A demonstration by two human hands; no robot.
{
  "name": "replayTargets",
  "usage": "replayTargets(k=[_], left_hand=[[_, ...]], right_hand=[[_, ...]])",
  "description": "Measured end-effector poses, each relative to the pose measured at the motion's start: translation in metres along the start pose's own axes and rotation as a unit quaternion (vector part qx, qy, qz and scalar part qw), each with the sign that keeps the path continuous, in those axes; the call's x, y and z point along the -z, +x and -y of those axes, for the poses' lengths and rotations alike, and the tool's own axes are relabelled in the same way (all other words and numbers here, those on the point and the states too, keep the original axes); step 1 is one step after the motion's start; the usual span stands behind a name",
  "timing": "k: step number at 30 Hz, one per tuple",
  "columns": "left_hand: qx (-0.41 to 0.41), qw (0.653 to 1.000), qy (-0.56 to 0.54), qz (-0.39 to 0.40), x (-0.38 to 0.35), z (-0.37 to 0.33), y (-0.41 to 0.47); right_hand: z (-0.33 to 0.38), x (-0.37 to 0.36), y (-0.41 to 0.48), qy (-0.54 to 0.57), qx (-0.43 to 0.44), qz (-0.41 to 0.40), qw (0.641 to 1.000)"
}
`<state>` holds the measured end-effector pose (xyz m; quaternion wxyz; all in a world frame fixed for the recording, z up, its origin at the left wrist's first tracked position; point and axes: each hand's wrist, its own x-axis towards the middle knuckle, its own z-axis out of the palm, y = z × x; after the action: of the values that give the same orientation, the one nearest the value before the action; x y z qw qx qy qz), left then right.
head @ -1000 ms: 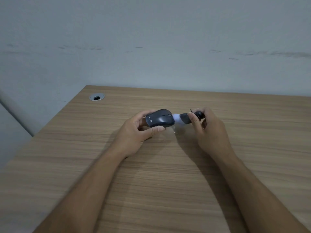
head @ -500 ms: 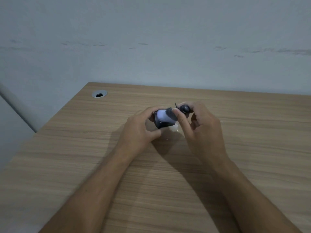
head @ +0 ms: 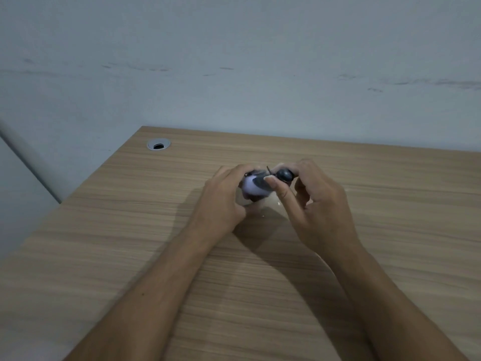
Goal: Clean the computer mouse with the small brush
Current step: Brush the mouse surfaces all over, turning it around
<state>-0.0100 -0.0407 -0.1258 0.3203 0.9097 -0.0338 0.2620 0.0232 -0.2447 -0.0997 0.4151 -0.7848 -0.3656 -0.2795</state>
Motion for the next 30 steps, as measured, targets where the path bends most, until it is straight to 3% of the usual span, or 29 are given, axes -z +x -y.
replayTargets(k=[3, 10, 16, 20, 23, 30], left_hand=[[-0.029, 0.999, 0.011, 0.020, -0.004, 0.002, 0.000], [-0.033, 0.999, 0.038, 0.004, -0.003, 0.009, -0.001], [-0.064, 0.996, 0.064, 0.011, -0.009, 0.012, -0.003], [-0.119, 0.990, 0.071, -0.007, -0.007, 0.007, -0.005], [-0.138, 0.986, 0.089, 0.012, -0.007, 0.006, -0.006], [-0.091, 0.992, 0.091, 0.010, -0.007, 0.015, -0.006]], right_hand=[[0.000, 0.004, 0.003, 0.007, -0.012, -0.027, 1.000], [-0.005, 0.004, -0.003, 0.028, -0.031, 0.051, 0.998], [-0.006, 0.004, 0.001, 0.064, -0.145, -0.063, 0.985], [-0.023, 0.007, 0.001, 0.039, -0.193, -0.083, 0.977], [-0.033, 0.009, 0.000, 0.032, -0.214, -0.069, 0.974], [-0.020, 0.008, -0.001, 0.123, -0.182, -0.006, 0.976]])
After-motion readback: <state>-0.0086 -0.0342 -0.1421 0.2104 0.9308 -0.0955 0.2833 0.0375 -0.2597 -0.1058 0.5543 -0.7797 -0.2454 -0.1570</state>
